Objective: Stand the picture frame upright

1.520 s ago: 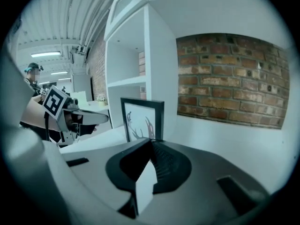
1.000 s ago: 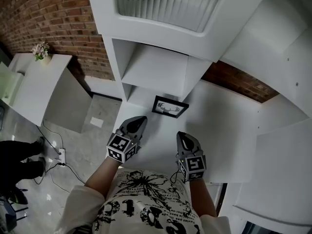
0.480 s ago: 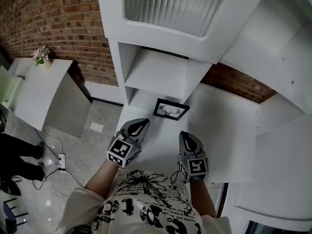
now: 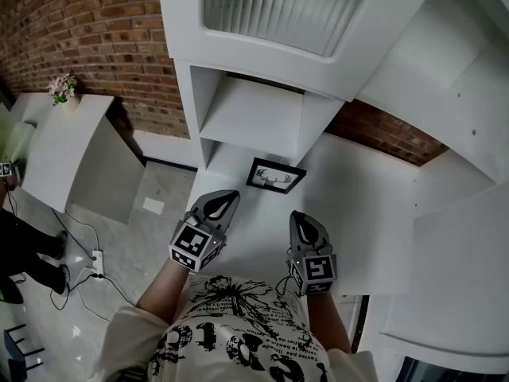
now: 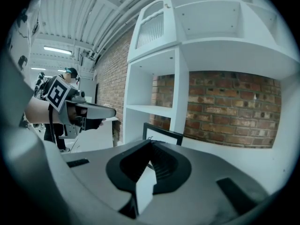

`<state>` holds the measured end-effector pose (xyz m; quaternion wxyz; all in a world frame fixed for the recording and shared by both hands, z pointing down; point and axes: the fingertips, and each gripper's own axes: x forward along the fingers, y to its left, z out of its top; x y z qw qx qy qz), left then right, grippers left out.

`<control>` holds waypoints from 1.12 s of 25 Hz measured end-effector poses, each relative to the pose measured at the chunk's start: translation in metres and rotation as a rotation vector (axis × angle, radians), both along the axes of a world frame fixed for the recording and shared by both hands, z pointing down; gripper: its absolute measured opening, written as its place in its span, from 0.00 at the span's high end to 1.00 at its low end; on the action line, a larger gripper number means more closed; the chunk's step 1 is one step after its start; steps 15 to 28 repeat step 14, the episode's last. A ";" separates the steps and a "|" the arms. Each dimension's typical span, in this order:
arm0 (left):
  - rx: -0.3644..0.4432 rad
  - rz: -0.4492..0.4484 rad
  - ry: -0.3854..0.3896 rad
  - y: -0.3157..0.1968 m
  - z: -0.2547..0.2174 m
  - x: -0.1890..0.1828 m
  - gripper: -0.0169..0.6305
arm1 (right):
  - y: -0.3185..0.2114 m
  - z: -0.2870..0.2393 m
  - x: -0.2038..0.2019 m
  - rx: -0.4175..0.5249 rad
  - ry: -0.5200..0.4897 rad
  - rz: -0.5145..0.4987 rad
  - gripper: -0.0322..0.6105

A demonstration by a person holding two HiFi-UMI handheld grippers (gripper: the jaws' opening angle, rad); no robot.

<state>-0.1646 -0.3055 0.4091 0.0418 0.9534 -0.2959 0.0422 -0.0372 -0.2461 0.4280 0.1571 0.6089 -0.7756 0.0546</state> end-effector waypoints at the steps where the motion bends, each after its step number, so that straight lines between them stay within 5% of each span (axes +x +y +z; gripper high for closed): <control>1: -0.002 0.001 -0.001 0.001 0.000 -0.001 0.95 | 0.000 -0.001 -0.001 -0.002 -0.007 0.003 0.95; 28: -0.017 0.026 -0.014 0.009 0.000 0.003 0.95 | 0.004 -0.003 -0.006 -0.010 -0.001 0.018 0.95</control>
